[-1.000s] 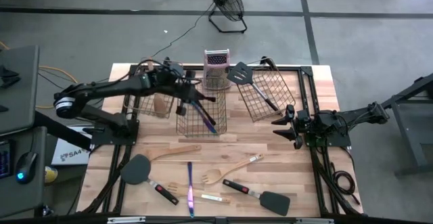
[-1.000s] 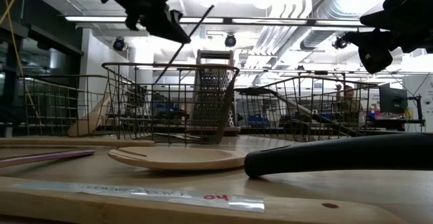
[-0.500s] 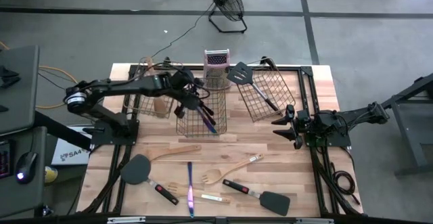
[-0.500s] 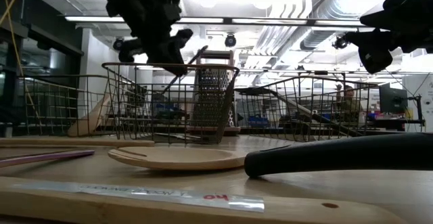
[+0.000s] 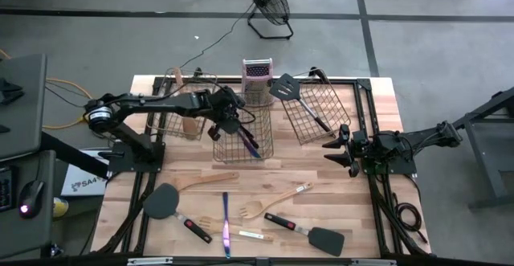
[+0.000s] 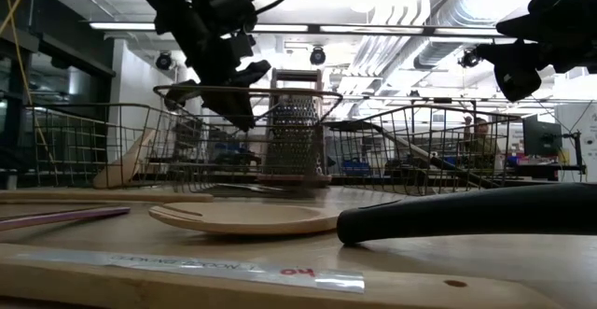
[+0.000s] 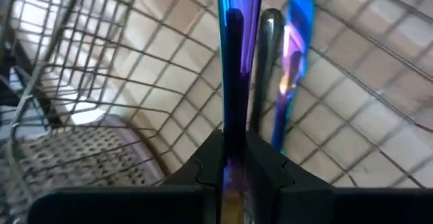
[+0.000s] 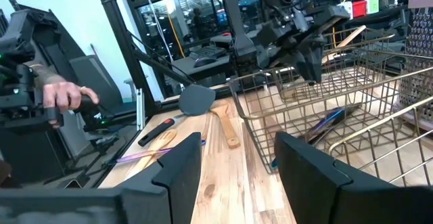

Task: Pick & Place Kitchen Items
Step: Put the top blue table knife into the middle wire basket

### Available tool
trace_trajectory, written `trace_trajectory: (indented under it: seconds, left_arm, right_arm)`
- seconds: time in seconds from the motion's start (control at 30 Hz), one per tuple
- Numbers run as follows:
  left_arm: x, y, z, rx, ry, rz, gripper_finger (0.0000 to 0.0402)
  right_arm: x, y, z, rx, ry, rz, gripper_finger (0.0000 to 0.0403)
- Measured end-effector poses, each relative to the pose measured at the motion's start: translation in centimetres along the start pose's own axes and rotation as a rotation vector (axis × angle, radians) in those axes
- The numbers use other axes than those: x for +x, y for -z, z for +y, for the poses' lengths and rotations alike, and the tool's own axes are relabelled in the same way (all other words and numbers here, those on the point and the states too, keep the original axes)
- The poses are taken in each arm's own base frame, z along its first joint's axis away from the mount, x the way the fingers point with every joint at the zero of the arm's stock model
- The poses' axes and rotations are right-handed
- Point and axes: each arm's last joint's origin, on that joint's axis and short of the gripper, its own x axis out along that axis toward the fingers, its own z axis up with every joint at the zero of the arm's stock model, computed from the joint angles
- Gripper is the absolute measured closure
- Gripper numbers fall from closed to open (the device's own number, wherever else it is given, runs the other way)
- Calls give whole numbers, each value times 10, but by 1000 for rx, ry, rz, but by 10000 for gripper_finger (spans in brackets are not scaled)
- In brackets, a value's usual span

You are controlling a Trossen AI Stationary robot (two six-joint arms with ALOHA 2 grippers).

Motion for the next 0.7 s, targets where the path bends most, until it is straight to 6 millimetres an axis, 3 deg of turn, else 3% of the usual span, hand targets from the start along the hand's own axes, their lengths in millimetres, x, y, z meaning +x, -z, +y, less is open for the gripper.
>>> trace_trajectory:
  seconds: [0.37,0.7]
  left_arm:
    - [12,-21,-13,55,50,-11,368]
    - [20,-19,-16,21,85,4,368]
  right_arm:
    - [0,0,0,0,0,0,223]
    - [0,0,0,0,0,0,223]
